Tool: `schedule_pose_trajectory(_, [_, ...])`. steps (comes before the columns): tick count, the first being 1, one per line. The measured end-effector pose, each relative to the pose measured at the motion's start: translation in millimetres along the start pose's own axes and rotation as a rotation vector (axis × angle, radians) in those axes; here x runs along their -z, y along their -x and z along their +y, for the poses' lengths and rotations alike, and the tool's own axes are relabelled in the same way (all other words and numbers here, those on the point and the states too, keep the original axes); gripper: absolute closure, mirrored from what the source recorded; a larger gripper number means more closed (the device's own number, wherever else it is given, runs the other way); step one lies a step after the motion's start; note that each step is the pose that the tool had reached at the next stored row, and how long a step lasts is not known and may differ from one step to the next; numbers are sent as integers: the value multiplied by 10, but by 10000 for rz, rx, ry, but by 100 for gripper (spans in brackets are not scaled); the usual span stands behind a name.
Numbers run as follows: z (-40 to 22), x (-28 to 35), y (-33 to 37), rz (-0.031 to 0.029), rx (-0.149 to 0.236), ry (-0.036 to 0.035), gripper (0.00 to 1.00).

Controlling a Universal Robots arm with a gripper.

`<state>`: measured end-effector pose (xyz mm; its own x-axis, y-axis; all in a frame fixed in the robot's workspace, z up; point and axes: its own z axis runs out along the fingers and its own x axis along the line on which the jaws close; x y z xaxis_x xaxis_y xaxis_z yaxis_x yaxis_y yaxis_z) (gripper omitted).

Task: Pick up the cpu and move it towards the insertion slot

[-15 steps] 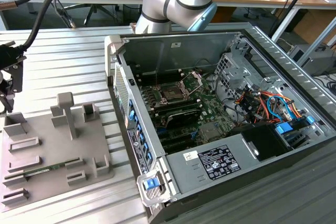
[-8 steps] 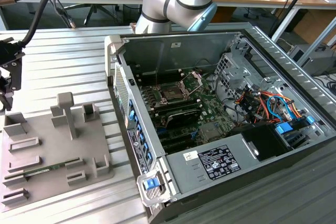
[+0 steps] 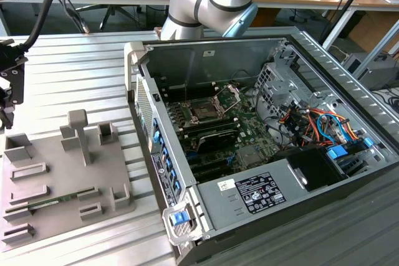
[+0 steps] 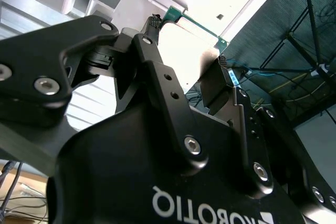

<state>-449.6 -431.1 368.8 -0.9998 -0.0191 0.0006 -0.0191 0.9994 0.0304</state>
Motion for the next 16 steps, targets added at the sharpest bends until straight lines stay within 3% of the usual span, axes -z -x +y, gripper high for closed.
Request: schedule_pose_trajectory(16, [5,169,0,1,0,0,45])
